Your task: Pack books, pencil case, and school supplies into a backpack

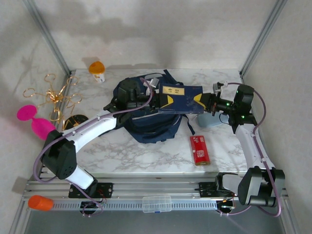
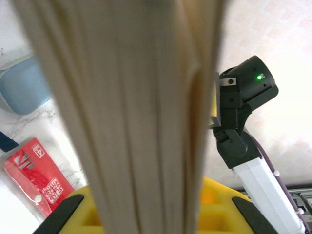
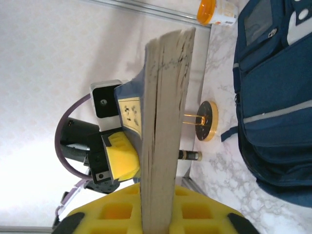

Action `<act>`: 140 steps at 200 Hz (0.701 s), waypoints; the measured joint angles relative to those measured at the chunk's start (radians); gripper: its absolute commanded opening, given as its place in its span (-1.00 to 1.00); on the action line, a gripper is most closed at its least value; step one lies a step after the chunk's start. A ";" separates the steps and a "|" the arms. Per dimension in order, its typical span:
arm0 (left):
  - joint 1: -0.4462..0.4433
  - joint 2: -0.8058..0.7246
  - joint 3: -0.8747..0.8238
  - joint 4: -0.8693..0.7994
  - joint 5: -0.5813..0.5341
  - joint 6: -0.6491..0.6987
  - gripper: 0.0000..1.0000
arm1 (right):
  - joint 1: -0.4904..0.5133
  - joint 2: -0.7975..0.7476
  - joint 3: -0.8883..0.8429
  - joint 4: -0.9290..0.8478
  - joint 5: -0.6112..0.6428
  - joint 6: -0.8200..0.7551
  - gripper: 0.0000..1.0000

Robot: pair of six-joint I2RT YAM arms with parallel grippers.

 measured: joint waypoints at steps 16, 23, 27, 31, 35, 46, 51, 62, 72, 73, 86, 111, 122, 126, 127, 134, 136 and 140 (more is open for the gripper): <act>0.003 0.014 0.019 -0.032 -0.002 0.028 -0.04 | -0.007 0.000 0.000 -0.003 0.010 0.000 -1.00; 0.005 0.018 0.024 -0.049 -0.002 0.039 0.08 | -0.011 -0.002 0.000 -0.003 0.011 -0.003 -1.00; 0.006 0.019 0.027 -0.061 -0.005 0.042 0.14 | -0.014 -0.003 0.000 -0.005 0.012 -0.005 -1.00; 0.007 0.019 0.029 -0.071 -0.007 0.048 0.21 | -0.019 -0.005 0.000 -0.007 0.013 -0.008 -1.00; 0.010 0.018 0.032 -0.083 -0.011 0.066 0.27 | -0.024 -0.006 0.000 -0.009 0.016 -0.009 -1.00; 0.019 0.017 0.036 -0.109 -0.032 0.091 0.39 | -0.045 -0.013 0.000 -0.014 0.024 -0.015 -1.00; 0.026 0.015 0.037 -0.127 -0.049 0.114 0.43 | -0.059 -0.018 0.000 -0.020 0.034 -0.018 -1.00; 0.040 0.007 0.041 -0.191 -0.117 0.177 0.49 | -0.094 -0.029 0.000 -0.039 0.060 -0.029 -1.00; 0.048 0.000 0.043 -0.248 -0.184 0.226 0.53 | -0.127 -0.042 -0.002 -0.063 0.091 -0.039 -1.00; 0.049 -0.001 0.043 -0.252 -0.188 0.230 0.54 | -0.131 -0.044 -0.002 -0.066 0.097 -0.041 -1.00; 0.049 -0.010 0.043 -0.314 -0.275 0.311 0.56 | -0.171 -0.066 -0.016 -0.084 0.143 -0.048 -1.00; -0.028 -0.007 0.064 -0.463 -0.486 0.502 0.62 | -0.213 -0.111 -0.060 -0.129 0.239 -0.065 -1.00; -0.082 0.011 0.086 -0.521 -0.558 0.579 0.67 | -0.216 -0.120 -0.066 -0.160 0.277 -0.085 -1.00; -0.103 0.020 0.095 -0.538 -0.583 0.603 0.67 | -0.216 -0.121 -0.066 -0.173 0.291 -0.093 -1.00; -0.109 0.023 0.098 -0.542 -0.591 0.611 0.67 | -0.216 -0.121 -0.066 -0.177 0.294 -0.097 -1.00; -0.141 0.043 0.109 -0.564 -0.628 0.654 0.68 | -0.217 -0.123 -0.066 -0.197 0.319 -0.115 -1.00; -0.147 0.048 0.111 -0.567 -0.634 0.665 0.68 | -0.218 -0.123 -0.066 -0.202 0.325 -0.119 -1.00; -0.164 0.061 0.115 -0.579 -0.652 0.686 0.69 | -0.219 -0.124 -0.066 -0.214 0.338 -0.129 -1.00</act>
